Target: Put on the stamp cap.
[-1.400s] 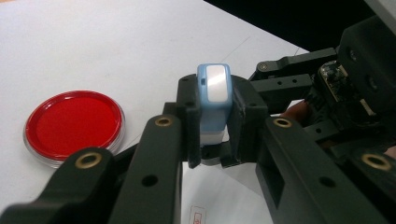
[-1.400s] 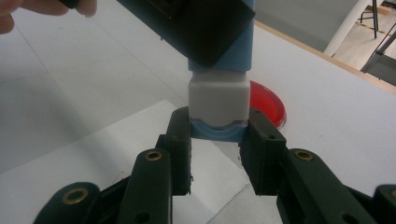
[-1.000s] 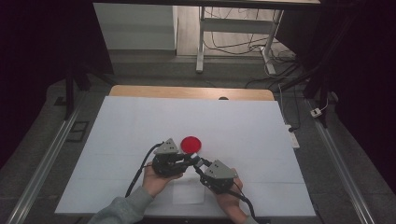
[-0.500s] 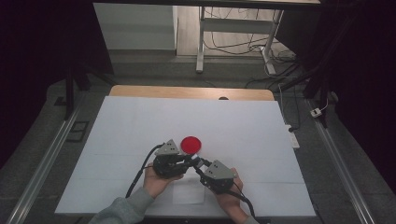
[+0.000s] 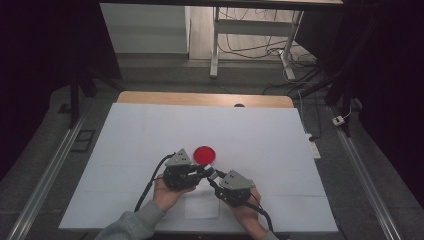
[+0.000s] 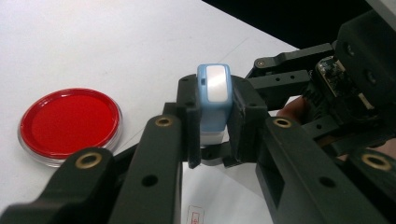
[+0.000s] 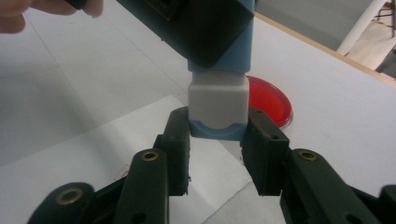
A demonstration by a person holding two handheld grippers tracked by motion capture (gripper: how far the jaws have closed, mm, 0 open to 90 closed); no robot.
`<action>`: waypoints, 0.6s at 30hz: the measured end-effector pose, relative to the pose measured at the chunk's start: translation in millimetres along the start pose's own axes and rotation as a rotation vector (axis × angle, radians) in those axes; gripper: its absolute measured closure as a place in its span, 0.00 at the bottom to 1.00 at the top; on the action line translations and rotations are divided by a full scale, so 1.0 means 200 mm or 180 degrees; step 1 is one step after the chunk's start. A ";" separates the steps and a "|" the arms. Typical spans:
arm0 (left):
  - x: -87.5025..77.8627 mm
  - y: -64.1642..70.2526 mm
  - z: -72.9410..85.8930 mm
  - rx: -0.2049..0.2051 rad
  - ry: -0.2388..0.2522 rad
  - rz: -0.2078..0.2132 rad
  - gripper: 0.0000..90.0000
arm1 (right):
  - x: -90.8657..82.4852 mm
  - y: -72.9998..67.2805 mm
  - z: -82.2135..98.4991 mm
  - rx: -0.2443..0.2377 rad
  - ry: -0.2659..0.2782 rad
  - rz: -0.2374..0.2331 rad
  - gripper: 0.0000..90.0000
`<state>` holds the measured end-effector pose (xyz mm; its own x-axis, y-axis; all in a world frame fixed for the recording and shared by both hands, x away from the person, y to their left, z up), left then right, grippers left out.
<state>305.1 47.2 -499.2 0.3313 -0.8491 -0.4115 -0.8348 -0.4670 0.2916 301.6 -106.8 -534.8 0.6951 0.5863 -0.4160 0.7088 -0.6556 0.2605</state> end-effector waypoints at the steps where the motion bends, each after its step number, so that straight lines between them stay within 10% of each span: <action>1: 0.00 0.00 0.00 0.0001 0.0005 -0.0003 0.84 | 0.00 0.00 0.00 0.0032 0.0000 -0.0025 0.68; 18: -0.07 -0.03 -0.02 -0.0013 0.0146 -0.0030 0.84 | -0.05 0.05 0.03 0.0258 0.0015 -0.0178 0.56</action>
<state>307.5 60.2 -491.2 0.3591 -0.8550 -0.3742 -0.8297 -0.4760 0.2914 301.1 -123.1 -533.3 0.6554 0.6252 -0.4239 0.7347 -0.6579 0.1656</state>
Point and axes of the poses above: each handheld gripper's, and its own axes: x roughly forward along the jaws, z roughly out of its underside, y roughly to its right, the point moved 4 cm from there along x, roughly forward along the jaws, and after that the axes turned 6 degrees about z, right-handed, at the moved point
